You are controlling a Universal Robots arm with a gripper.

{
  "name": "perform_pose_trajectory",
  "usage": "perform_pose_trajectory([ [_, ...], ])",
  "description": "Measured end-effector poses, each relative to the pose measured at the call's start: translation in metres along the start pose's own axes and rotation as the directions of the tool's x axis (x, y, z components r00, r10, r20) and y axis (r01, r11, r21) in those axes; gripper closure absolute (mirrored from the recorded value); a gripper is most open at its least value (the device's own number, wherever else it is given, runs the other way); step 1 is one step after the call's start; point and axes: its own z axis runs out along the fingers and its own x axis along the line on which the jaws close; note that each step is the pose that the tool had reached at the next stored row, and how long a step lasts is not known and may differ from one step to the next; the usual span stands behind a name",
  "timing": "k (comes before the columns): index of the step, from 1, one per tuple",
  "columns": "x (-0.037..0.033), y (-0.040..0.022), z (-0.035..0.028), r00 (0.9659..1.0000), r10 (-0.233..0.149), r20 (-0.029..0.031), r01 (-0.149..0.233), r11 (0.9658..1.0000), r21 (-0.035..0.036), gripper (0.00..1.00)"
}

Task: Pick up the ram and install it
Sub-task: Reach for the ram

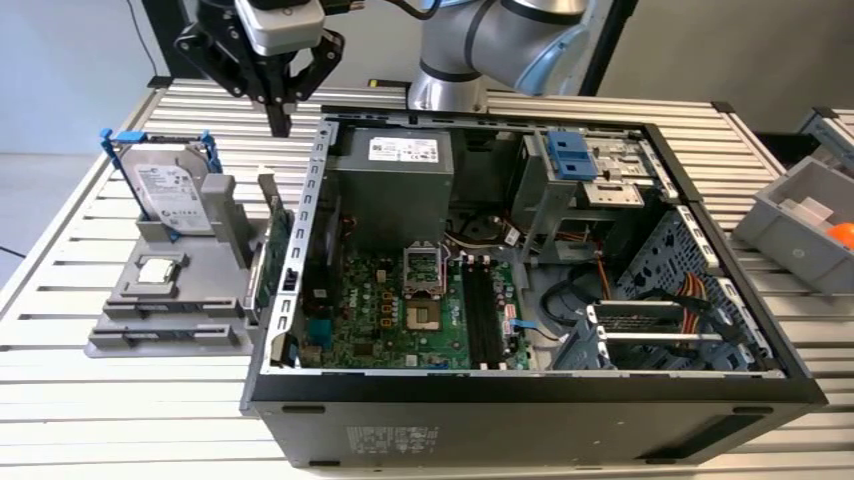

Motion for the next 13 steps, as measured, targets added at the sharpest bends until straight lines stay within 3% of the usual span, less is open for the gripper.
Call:
perform_pose_trajectory([
  [13, 0.0096, -0.0002, 0.0, 1.0, 0.0, -0.0002, 0.0, 1.0, 0.0001, 1.0],
])
